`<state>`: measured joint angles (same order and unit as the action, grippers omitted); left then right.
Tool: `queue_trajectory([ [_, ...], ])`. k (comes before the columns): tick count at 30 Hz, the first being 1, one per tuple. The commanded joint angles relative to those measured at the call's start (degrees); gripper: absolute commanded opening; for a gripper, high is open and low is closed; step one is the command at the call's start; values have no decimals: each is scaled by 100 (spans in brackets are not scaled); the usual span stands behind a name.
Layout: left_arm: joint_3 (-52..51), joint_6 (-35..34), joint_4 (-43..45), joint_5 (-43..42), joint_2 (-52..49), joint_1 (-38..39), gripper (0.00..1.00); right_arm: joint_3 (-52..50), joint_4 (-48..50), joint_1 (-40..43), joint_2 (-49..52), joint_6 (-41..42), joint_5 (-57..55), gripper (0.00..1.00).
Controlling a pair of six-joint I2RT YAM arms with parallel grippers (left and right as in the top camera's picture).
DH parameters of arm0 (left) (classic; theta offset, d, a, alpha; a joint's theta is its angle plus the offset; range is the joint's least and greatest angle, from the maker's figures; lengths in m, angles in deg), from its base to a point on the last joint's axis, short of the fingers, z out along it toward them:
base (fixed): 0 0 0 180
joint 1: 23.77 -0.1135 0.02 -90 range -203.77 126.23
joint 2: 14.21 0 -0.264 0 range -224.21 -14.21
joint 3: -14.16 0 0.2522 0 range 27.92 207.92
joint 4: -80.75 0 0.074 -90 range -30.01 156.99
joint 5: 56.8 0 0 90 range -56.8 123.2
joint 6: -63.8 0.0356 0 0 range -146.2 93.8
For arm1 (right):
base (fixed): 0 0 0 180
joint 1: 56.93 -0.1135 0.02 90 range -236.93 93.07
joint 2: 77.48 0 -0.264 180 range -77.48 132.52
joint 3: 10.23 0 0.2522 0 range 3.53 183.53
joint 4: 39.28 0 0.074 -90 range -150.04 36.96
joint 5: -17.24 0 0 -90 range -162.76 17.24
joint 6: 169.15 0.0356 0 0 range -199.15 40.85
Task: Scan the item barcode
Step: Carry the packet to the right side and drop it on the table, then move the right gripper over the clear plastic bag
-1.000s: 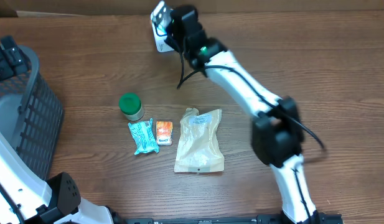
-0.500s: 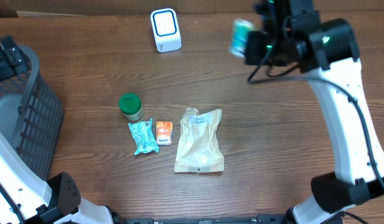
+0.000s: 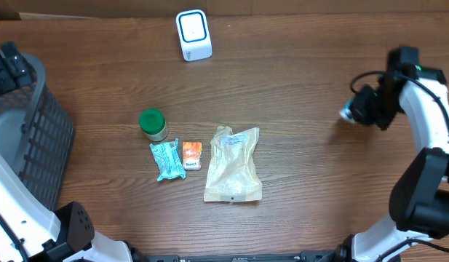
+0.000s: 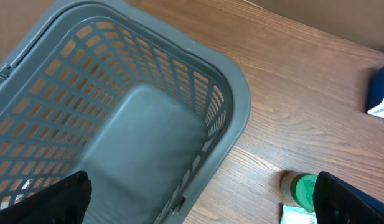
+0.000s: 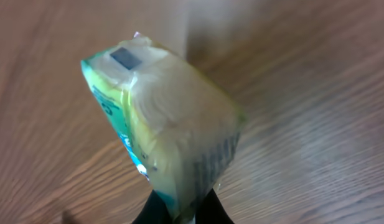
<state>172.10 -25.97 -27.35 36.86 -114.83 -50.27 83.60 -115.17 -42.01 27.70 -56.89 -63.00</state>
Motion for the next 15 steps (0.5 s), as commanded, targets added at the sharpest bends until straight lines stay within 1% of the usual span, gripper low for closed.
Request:
queue_trajectory([
  [1,105,90,7,-28,61,7,100,-358,168,256,-59,15,404,9],
  [2,105,90,7,-28,61,4,100,-400,162,326,-59,-74,407,17],
  [4,105,90,7,-28,61,4,100,-398,107,387,-61,-350,407,48],
  [6,105,90,7,-28,61,4,99,-369,55,391,-61,-479,404,57],
  [8,105,90,7,-28,61,4,100,-326,7,391,-63,-474,409,60],
  [11,105,90,7,-28,61,4,99,-55,-247,387,-70,-509,452,61],
  [15,105,90,7,-28,61,7,99,708,-863,225,-72,-1128,1158,61],
])
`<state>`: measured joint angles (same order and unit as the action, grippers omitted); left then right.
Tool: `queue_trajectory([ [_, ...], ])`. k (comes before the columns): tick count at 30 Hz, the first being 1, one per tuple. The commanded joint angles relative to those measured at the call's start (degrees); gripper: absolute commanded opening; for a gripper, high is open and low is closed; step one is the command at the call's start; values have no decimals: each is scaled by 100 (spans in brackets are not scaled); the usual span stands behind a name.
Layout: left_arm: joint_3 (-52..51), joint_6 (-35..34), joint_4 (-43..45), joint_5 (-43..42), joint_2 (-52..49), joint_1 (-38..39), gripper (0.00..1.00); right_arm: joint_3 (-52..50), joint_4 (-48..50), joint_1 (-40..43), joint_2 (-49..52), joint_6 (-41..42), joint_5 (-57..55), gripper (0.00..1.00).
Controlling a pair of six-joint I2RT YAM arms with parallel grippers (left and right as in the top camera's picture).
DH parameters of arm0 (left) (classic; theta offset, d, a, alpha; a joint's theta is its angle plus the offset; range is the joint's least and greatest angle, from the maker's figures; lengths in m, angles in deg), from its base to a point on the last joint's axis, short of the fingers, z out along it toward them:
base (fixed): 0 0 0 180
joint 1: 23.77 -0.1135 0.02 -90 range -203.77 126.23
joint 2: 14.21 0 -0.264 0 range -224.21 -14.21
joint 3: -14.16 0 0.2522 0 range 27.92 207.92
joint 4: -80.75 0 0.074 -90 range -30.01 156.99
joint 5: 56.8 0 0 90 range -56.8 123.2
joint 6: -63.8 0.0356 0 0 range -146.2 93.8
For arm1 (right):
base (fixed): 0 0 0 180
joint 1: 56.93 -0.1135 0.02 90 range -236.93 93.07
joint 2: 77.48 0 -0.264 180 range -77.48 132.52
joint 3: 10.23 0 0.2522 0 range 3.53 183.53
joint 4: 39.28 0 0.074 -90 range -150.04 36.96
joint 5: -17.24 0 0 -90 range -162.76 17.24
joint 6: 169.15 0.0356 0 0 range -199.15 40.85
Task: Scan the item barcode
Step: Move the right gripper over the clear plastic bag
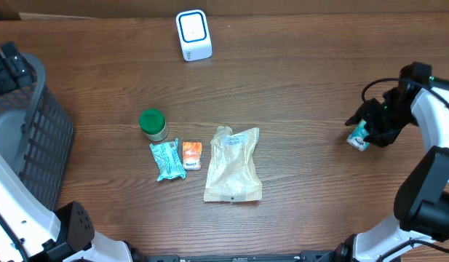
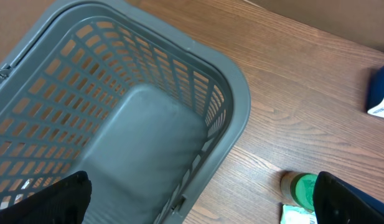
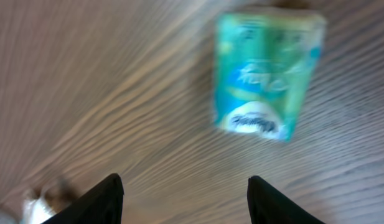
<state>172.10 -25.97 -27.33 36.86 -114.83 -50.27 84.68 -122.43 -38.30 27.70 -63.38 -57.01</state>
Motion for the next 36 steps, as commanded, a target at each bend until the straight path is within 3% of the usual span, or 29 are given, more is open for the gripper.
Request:
queue_trajectory([
  [1,105,90,7,-28,61,7,99,817,-306,-243,-72,-612,763,61],
  [6,105,90,4,-28,61,7,100,1290,-514,-1058,-72,-879,1558,58],
  [11,105,90,4,-28,61,7,100,1202,-181,-2321,-59,-739,1690,45],
  [22,105,90,4,-28,61,4,100,229,2173,-5049,74,1467,927,25],
  [29,105,90,4,-28,61,4,100,-15,3355,-5965,439,2551,509,8],
  [36,105,90,4,-28,61,4,100,-15,3681,-6428,1027,2946,487,6],
])
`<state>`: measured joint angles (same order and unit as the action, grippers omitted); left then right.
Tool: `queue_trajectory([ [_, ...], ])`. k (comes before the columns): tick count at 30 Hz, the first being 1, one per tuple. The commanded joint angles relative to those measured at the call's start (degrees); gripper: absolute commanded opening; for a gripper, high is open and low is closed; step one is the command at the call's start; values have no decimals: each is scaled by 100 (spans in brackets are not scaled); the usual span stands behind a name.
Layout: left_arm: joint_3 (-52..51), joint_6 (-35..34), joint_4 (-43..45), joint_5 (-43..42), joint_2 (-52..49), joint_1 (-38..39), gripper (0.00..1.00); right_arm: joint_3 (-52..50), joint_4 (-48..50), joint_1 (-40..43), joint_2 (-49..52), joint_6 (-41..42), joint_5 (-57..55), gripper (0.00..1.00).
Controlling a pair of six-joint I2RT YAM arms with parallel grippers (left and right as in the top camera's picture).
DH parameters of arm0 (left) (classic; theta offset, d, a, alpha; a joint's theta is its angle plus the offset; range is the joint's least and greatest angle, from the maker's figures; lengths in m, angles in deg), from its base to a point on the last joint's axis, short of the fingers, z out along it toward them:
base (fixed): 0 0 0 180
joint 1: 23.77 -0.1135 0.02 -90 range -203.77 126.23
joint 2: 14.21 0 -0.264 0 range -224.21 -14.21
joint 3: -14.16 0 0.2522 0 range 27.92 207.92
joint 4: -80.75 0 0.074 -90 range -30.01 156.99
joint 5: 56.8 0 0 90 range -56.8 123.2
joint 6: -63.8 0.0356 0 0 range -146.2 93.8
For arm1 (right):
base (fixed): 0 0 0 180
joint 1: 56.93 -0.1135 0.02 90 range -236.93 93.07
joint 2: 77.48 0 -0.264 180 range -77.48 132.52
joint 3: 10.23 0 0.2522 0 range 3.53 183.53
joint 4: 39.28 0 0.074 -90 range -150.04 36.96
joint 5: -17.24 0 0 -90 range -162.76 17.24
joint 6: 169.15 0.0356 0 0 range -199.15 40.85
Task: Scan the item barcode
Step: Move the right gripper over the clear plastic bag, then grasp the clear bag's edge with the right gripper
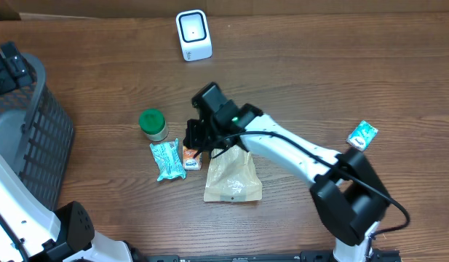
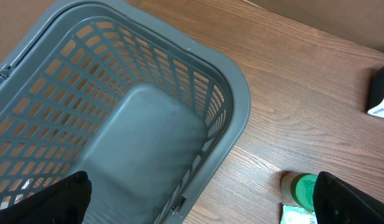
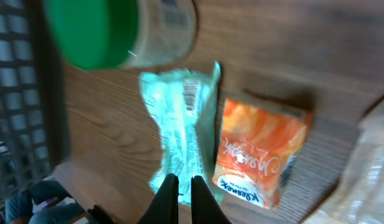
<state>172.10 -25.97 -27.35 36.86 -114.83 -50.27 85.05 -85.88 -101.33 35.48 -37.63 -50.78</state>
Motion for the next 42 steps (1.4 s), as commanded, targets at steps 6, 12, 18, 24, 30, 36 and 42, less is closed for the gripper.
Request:
queue_trajectory([
  [6,105,90,7,-28,61,4,100,-52,-173,-262,496,361,-98,6],
  [12,105,90,7,-28,61,4,99,-50,-621,-11,496,-24,-205,7],
  [18,105,90,7,-28,61,7,99,-50,-1043,468,496,-929,-356,7],
  [24,105,90,7,-28,61,7,100,31,-1303,861,496,-1917,-437,16],
  [30,105,90,2,-28,61,4,99,363,-1810,1202,492,-2632,-83,20],
  [36,105,90,4,-28,61,7,100,656,-2057,1130,492,-2660,61,22],
  [42,105,90,4,-28,61,7,100,935,-2634,1266,208,-2660,-33,18],
])
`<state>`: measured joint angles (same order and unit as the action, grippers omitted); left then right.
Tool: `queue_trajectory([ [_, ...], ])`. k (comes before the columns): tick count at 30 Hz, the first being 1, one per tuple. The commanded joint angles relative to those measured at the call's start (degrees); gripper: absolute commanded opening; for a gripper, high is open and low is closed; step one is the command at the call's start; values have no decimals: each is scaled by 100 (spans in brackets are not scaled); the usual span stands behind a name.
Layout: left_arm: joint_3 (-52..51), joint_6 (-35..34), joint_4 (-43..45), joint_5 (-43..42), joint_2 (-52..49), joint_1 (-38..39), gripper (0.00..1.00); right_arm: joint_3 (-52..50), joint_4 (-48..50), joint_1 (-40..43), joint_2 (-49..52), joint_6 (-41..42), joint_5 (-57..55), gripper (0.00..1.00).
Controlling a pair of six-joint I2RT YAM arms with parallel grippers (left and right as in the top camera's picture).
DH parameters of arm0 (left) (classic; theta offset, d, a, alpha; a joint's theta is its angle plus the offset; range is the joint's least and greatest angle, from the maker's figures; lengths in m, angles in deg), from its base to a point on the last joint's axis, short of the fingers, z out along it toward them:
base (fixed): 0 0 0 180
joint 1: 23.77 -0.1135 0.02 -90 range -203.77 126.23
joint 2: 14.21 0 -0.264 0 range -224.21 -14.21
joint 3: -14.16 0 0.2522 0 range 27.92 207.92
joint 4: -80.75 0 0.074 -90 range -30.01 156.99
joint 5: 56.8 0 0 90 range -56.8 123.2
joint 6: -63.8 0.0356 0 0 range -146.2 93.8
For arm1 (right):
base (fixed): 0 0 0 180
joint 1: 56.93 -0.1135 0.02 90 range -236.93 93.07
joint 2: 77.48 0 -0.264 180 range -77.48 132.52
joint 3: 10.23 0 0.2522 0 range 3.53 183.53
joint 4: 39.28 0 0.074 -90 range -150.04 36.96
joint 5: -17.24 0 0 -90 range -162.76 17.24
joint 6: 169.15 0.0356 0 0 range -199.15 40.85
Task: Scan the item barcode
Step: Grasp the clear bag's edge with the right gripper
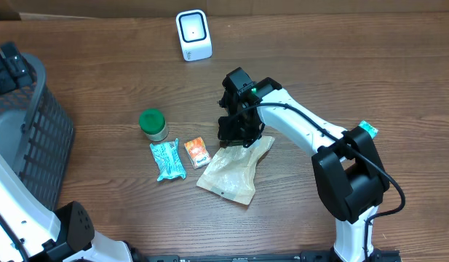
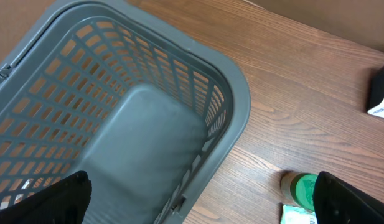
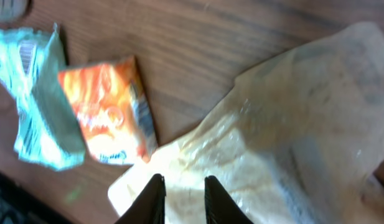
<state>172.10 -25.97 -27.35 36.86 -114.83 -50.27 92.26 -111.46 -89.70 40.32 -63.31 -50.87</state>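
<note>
A tan paper bag (image 1: pixel 233 171) lies slanted mid-table; it fills the right wrist view (image 3: pixel 291 124). My right gripper (image 1: pixel 241 137) (image 3: pixel 184 202) sits at the bag's upper end, fingers close together with bag material between them. The white scanner (image 1: pixel 193 34) stands at the far edge. My left gripper (image 2: pixel 201 202) is open above the grey basket (image 2: pixel 235 118), and only its dark fingertips (image 2: pixel 61 199) show.
An orange packet (image 1: pixel 197 152) (image 3: pixel 107 112), a teal packet (image 1: pixel 167 160) and a green-lidded jar (image 1: pixel 153 124) lie left of the bag. A small green packet (image 1: pixel 367 129) lies at the right behind the arm. The basket (image 1: pixel 35 138) takes up the left side.
My right gripper has gone from over the orange and teal packets to the tan bag's upper end. The bag now lies turned, top end further right. The orange packet has tilted slightly.
My right gripper first held a small green packet at the far right. Then it was open, the packet lying on the table. Later it was over the packets mid-table, and now it is on the tan bag. The left arm stayed over the basket.
</note>
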Motion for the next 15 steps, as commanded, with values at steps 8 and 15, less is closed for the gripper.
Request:
queue_trajectory([
  [8,105,90,7,-28,61,7,99,179,-785,970,-1716,260,-520,29],
  [15,105,90,4,-28,61,4,100,-710,-1029,1384,-1779,52,192,63],
])
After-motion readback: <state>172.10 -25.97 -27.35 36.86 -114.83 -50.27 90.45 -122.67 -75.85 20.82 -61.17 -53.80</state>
